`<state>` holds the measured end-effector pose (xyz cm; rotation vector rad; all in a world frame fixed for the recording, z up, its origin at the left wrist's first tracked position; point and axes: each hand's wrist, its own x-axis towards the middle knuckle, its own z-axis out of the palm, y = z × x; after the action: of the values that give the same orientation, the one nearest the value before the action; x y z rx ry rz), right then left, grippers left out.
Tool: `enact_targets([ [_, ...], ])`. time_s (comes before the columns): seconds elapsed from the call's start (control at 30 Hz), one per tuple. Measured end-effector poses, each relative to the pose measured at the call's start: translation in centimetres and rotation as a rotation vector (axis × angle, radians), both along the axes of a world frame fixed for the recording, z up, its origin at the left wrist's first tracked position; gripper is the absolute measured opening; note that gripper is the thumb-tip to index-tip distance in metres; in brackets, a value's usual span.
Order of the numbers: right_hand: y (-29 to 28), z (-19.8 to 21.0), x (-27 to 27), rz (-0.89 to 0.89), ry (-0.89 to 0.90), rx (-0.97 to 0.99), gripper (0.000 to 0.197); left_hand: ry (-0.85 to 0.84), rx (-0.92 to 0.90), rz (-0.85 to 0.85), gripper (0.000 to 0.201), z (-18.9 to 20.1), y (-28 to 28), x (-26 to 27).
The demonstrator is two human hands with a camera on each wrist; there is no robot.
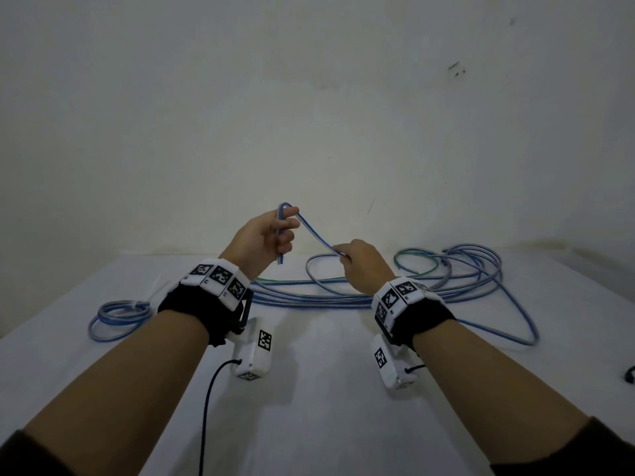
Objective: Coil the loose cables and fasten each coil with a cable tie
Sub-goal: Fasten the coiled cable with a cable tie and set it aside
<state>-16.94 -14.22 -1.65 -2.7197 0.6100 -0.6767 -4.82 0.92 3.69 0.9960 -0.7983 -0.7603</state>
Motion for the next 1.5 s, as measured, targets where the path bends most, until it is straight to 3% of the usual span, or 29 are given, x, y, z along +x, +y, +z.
enact_targets([
  [0.1,-0.2,-0.1,-0.1,0.013,0.047,-0.027,0.038,-0.173,0.006,0.041,0.025,-0.1,0.3,0.0],
  [0.23,0.6,0.4,-0.1,0.161,0.155,-0.034,0.047,-0.445,0.037,0.196,0.025,-0.7,0.0,-0.2],
  [0.33,2.0,0.8,-0.1,0.286,0.2,0.006,0.037,-0.721,0.082,0.348,0.018,-1.7,-0.5,0.1],
  [0.47,3.0,1.4,-0.2,0.364,0.088,0.017,0.024,-1.085,0.238,0.34,0.014,-3.0,-0.2,0.2],
  [0.53,3.0,1.6,-0.3,0.368,-0.036,0.079,0.017,-1.164,0.329,0.324,0.014,-3.3,0.1,0.4],
  [0.67,2.5,2.0,-0.5,0.375,-0.191,0.119,0.005,-1.109,0.391,0.308,0.019,-3.2,0.4,0.3],
  [0.8,1.6,1.6,-0.5,0.257,-0.243,-0.144,0.007,-1.227,0.474,0.294,0.03,-2.7,0.4,0.1],
  [0.93,0.2,1.4,-1.5,0.049,-0.166,-0.219,0.017,-1.109,0.433,0.254,0.03,-2.8,0.8,0.6],
  [1.03,0.3,1.0,-1.9,0.025,-0.108,-0.165,0.024,-1.102,0.439,0.257,0.027,-2.6,0.9,0.3],
  [1.23,-0.4,0.1,-3.2,0.104,-0.23,0.186,0.015,-0.651,0.321,0.286,0.036,-2.4,0.6,0.8],
  [1.37,-0.9,-0.6,-3.6,0.02,-0.346,0.158,0.006,-0.492,0.347,0.175,0.038,-1.7,0.9,0.3],
  [1.5,-1.4,-0.8,-3.1,-0.051,-0.401,0.071,0.013,-0.427,0.405,0.029,0.034,-1.7,1.1,-0.2],
])
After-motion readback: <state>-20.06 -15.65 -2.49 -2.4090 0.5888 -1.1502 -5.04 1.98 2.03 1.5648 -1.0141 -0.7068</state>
